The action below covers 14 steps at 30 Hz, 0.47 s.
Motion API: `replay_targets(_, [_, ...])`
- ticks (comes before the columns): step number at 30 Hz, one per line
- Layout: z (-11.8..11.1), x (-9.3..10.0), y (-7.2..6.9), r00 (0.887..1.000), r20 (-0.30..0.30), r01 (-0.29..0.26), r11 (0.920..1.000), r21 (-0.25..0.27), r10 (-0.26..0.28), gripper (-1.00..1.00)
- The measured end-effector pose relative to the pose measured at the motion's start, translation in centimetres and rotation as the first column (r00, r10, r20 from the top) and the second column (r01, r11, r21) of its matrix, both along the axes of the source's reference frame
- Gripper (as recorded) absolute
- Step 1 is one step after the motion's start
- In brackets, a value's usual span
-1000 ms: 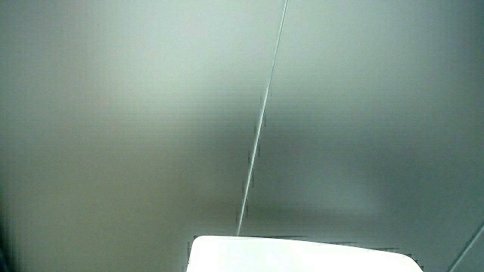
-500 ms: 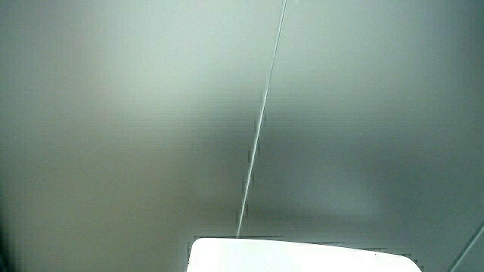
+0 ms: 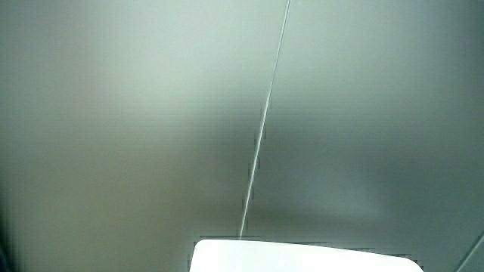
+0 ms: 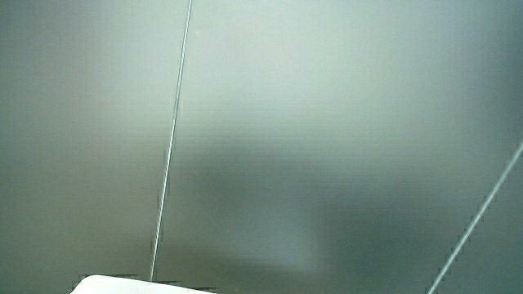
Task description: Place green brick
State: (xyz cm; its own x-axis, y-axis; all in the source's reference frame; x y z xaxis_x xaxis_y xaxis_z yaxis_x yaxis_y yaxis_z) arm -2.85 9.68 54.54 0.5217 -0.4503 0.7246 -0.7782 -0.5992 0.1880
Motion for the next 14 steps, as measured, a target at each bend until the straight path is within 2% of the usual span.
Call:
replay_targets(6, [0.6, 0.0, 0.0, 1.000, -0.010, 0.011, 0.9999, -0.012, -0.011, -1.00])
replay_targets(7, [0.8, 0.1, 0.0, 1.000, -0.012, -0.003, 0.9998, -0.020, 0.002, -1.00])
replay_targets(10, [2.5, 0.4, 0.4, 1.000, -0.021, 0.004, 1.0000, -0.002, -0.004, -1.00])
replay_targets(14, [0.6, 1.4, -0.3, 0.998, -0.006, -0.066, 0.9977, 0.012, 0.066, -1.00])
